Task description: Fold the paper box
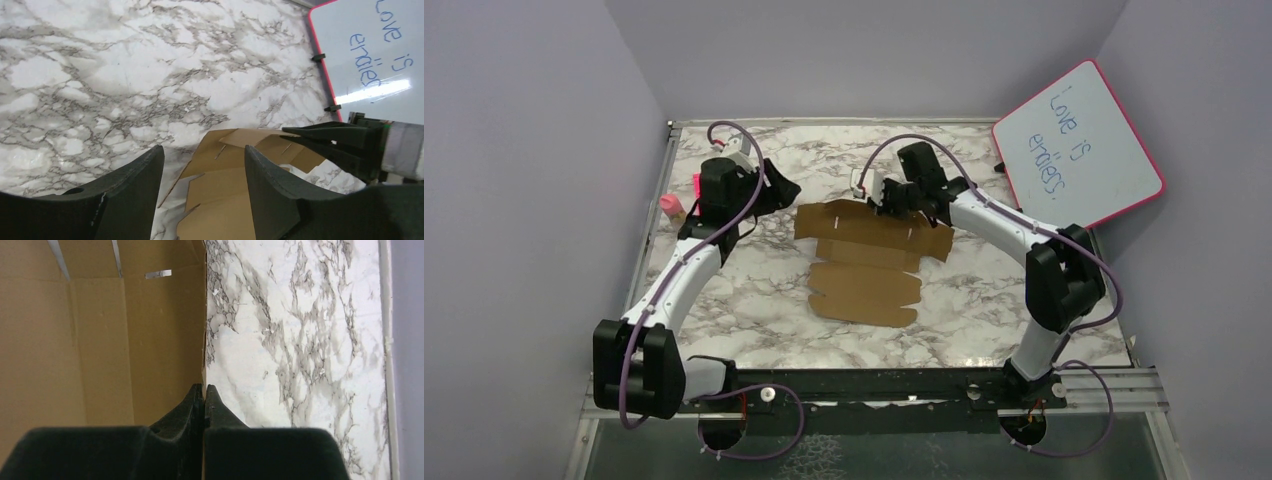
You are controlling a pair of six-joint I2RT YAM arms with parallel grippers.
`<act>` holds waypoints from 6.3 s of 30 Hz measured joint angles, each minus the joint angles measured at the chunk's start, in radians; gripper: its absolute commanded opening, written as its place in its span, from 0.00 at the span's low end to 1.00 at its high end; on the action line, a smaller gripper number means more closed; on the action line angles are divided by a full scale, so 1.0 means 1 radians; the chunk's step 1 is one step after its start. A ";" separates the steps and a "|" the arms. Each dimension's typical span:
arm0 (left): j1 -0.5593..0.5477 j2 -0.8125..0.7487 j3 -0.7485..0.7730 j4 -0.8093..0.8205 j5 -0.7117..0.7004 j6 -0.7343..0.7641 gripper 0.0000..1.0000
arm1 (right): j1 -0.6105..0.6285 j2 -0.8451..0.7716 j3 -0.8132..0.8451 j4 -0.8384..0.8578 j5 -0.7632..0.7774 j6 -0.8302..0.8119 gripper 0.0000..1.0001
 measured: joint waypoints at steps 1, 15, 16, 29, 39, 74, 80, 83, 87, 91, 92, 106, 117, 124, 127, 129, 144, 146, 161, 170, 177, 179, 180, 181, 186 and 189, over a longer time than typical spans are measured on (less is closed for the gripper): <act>-0.006 -0.006 0.000 0.014 -0.002 -0.004 0.61 | 0.006 -0.006 -0.013 0.013 0.011 -0.007 0.05; -0.167 0.095 -0.024 0.251 -0.095 -0.047 0.38 | 0.075 -0.015 -0.060 0.134 0.206 -0.111 0.05; -0.167 0.095 -0.024 0.251 -0.095 -0.047 0.35 | 0.080 -0.015 -0.067 0.153 0.214 -0.117 0.05; -0.211 0.262 -0.035 0.300 -0.103 -0.043 0.19 | 0.112 -0.015 -0.157 0.299 0.300 -0.161 0.05; -0.253 0.271 -0.078 0.334 -0.110 -0.048 0.25 | 0.131 -0.015 -0.206 0.433 0.358 -0.196 0.05; -0.254 0.328 -0.288 0.428 -0.278 -0.077 0.40 | 0.233 -0.070 -0.364 0.607 0.441 -0.263 0.05; -0.289 0.337 -0.287 0.449 -0.275 -0.060 0.26 | 0.241 -0.070 -0.386 0.641 0.461 -0.264 0.05; -0.328 0.324 -0.286 0.457 -0.279 -0.036 0.26 | 0.244 -0.070 -0.404 0.669 0.467 -0.266 0.05; -0.353 0.283 -0.290 0.480 -0.282 -0.001 0.27 | 0.246 -0.070 -0.415 0.685 0.477 -0.283 0.05; -0.359 0.238 -0.305 0.508 -0.282 0.019 0.31 | 0.250 -0.070 -0.420 0.698 0.494 -0.291 0.05; -0.359 0.225 -0.312 0.515 -0.282 0.023 0.33 | 0.251 -0.070 -0.426 0.705 0.496 -0.293 0.05; -0.354 -0.110 -0.412 0.432 -0.372 -0.008 0.45 | 0.271 -0.072 -0.492 0.767 0.525 -0.316 0.06; -0.151 -0.109 -0.308 0.265 -0.415 -0.101 0.51 | 0.275 -0.082 -0.519 0.792 0.525 -0.315 0.06; -0.093 0.092 -0.191 0.271 -0.263 -0.128 0.51 | 0.276 -0.089 -0.541 0.816 0.528 -0.315 0.06; -0.089 0.189 -0.142 0.272 -0.212 -0.130 0.50 | 0.276 -0.102 -0.555 0.818 0.528 -0.315 0.06; -0.087 0.235 -0.122 0.272 -0.190 -0.130 0.47 | 0.276 -0.106 -0.558 0.818 0.527 -0.315 0.06; -0.093 0.361 -0.127 0.325 0.019 -0.164 0.27 | 0.277 -0.103 -0.565 0.838 0.567 -0.316 0.06; -0.101 0.358 -0.140 0.329 0.034 -0.168 0.27 | 0.276 -0.098 -0.565 0.844 0.576 -0.316 0.06; -0.216 0.228 -0.235 0.336 0.009 -0.155 0.29 | 0.277 -0.095 -0.615 0.921 0.593 -0.345 0.06; -0.286 0.152 -0.327 0.380 -0.120 -0.068 0.32 | 0.306 -0.097 -0.713 1.066 0.594 -0.437 0.07; -0.318 0.143 -0.396 0.488 -0.169 -0.011 0.35 | 0.351 -0.094 -0.790 1.197 0.617 -0.527 0.07; -0.325 0.144 -0.416 0.529 -0.173 0.004 0.37 | 0.362 -0.087 -0.798 1.222 0.628 -0.543 0.07; -0.328 0.146 -0.424 0.551 -0.174 0.010 0.38 | 0.365 -0.085 -0.799 1.229 0.631 -0.549 0.07; -0.333 0.151 -0.433 0.575 -0.174 0.019 0.39 | 0.367 -0.083 -0.800 1.233 0.635 -0.552 0.06; -0.353 0.159 -0.459 0.650 -0.177 0.060 0.43 | 0.369 -0.070 -0.800 1.245 0.655 -0.564 0.06; -0.356 0.159 -0.470 0.671 -0.184 0.074 0.45 | 0.369 -0.061 -0.801 1.256 0.663 -0.576 0.06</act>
